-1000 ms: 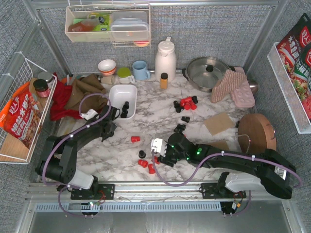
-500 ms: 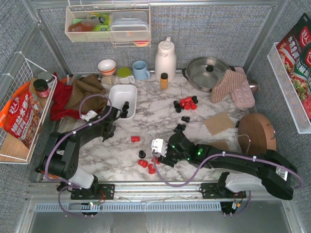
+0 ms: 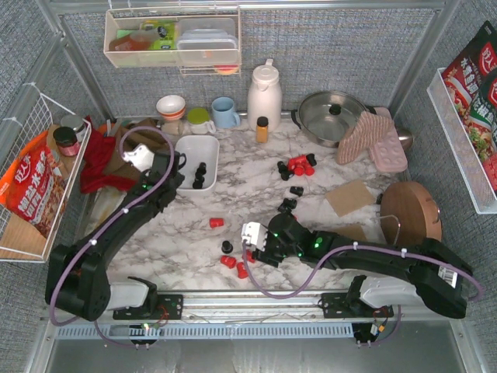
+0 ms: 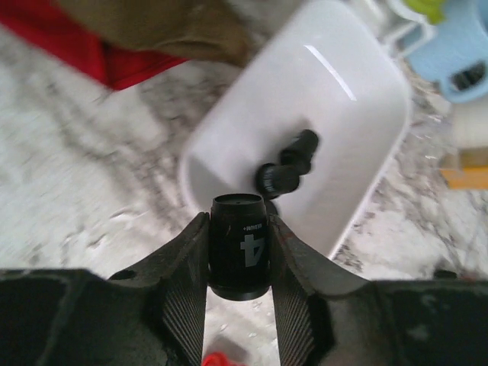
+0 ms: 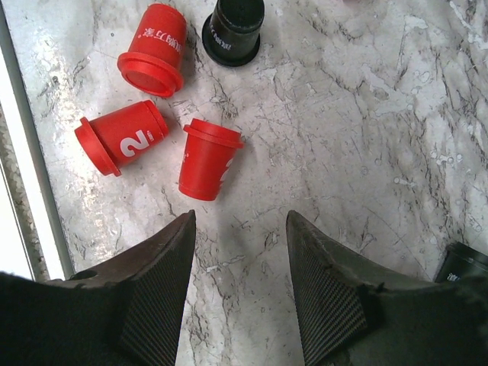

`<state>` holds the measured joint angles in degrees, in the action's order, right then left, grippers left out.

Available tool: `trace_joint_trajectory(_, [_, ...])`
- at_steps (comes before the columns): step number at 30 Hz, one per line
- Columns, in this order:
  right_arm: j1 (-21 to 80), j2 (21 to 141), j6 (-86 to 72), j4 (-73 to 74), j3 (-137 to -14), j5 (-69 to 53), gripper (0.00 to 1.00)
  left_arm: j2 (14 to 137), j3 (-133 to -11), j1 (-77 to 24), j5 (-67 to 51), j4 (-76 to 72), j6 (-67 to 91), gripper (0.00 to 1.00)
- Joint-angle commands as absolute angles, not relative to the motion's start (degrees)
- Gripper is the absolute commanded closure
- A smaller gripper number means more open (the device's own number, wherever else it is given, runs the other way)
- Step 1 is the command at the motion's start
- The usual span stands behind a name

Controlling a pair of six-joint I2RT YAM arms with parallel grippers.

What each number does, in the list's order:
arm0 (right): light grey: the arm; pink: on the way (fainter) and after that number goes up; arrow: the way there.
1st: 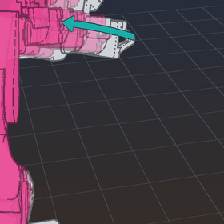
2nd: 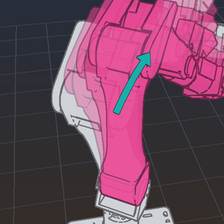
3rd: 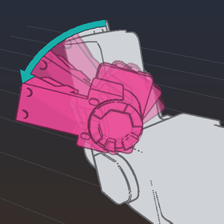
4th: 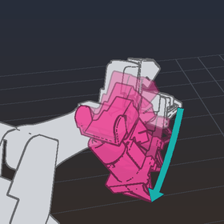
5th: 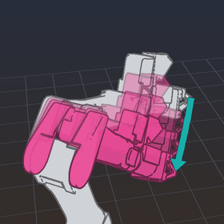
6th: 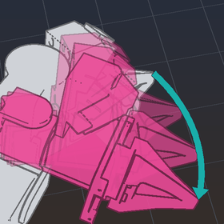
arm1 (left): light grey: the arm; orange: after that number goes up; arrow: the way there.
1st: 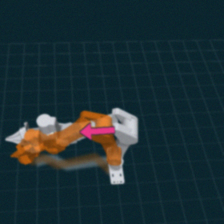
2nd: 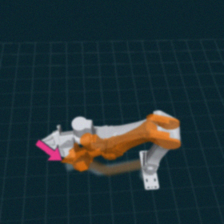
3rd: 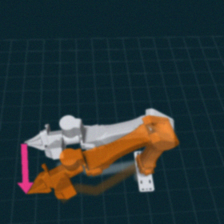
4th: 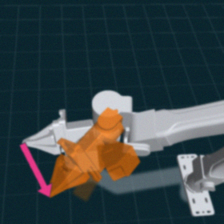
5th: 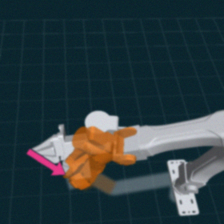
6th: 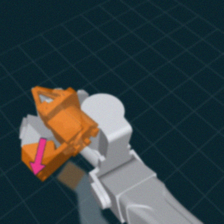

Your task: Mix the coffee capsules in the storage basket

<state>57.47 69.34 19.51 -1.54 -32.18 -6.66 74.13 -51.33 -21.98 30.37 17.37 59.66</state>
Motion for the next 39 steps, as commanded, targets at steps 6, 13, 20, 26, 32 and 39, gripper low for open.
trace_joint_trajectory(6, [57.4, 69.2, 18.6, -4.7, -31.0, -3.4, 0.43, 88.3, -57.3, -19.9, 26.1, -1.5, 46.4, 0.50])
trace_joint_trajectory(13, [57.4, 73.2, 16.1, -8.7, -31.5, -6.9, 0.41, 94.6, -59.4, -18.6, 21.5, -2.5, 44.3, 0.33])
trace_joint_trajectory(20, [57.4, 78.3, 14.7, -11.6, -33.1, -8.7, 0.41, 86.9, -55.5, -18.6, 15.3, -4.5, 34.5, 0.14])
trace_joint_trajectory(26, [57.5, 82.4, 15.2, -9.6, -35.9, -10.5, 0.42, 81.4, -54.8, -18.1, 17.1, 3.4, 30.4, 0.00])
trace_joint_trajectory(32, [58.0, 86.0, 15.9, -6.9, -38.8, -10.8, 0.45, 79.2, -58.9, -17.8, 12.2, 10.2, 24.5, 0.01])
trace_joint_trajectory(39, [58.2, 88.1, 16.2, -5.1, -40.9, -10.6, 0.51, 79.4, -59.5, -17.8, 13.2, 10.6, 20.0, 0.01])
